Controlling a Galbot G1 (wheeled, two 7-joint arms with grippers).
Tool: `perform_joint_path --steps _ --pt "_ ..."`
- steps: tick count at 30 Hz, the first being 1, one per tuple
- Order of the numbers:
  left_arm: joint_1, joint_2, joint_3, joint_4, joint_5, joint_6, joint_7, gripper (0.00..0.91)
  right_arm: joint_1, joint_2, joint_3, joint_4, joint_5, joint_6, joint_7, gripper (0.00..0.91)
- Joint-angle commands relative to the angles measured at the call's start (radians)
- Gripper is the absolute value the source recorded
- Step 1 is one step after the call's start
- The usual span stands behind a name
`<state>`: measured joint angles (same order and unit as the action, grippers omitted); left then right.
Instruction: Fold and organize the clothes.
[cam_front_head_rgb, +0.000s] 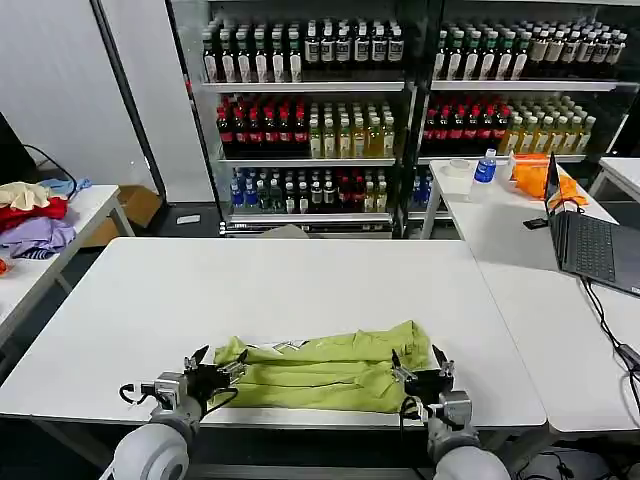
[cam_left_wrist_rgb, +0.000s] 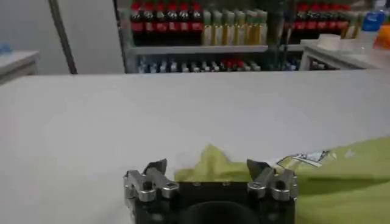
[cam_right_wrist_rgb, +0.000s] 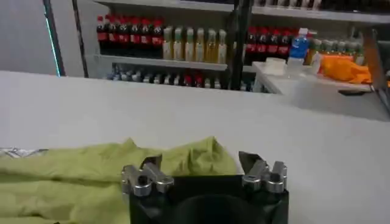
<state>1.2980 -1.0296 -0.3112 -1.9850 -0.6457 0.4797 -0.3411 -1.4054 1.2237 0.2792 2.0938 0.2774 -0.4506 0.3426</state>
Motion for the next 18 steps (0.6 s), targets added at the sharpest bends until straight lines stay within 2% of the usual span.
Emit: perform_joint_path --steps 1,11,13,15,17,18 --pt "0.039 -0.141 -0.045 0.019 -0.095 0.013 -0.028 0.907 -0.093 0.011 0.021 0.033 -0.032 0.027 -0.001 0.907" --pt "0.059 -0.172 -0.045 0.047 -0.093 0.004 -0.033 0.907 -0.125 0.005 0.036 0.054 -0.031 0.032 0.001 0.907" --pt "0.059 -0.179 -0.047 0.049 -0.094 -0.002 -0.032 0.836 -0.13 0.007 0.036 0.057 -0.032 0.033 0.002 0.907" --pt "0.06 -0.184 -0.048 0.048 -0.096 -0.006 -0.032 0.705 -0.133 0.009 0.036 0.06 -0.032 0.033 0.002 0.907" --pt "0.063 -0.19 -0.049 0.046 -0.097 -0.01 -0.03 0.433 -0.137 0.011 0.035 0.062 -0.033 0.033 0.003 0.907" --pt "0.064 -0.192 -0.049 0.046 -0.097 -0.012 -0.029 0.181 -0.139 0.012 0.034 0.064 -0.034 0.033 0.003 0.907"
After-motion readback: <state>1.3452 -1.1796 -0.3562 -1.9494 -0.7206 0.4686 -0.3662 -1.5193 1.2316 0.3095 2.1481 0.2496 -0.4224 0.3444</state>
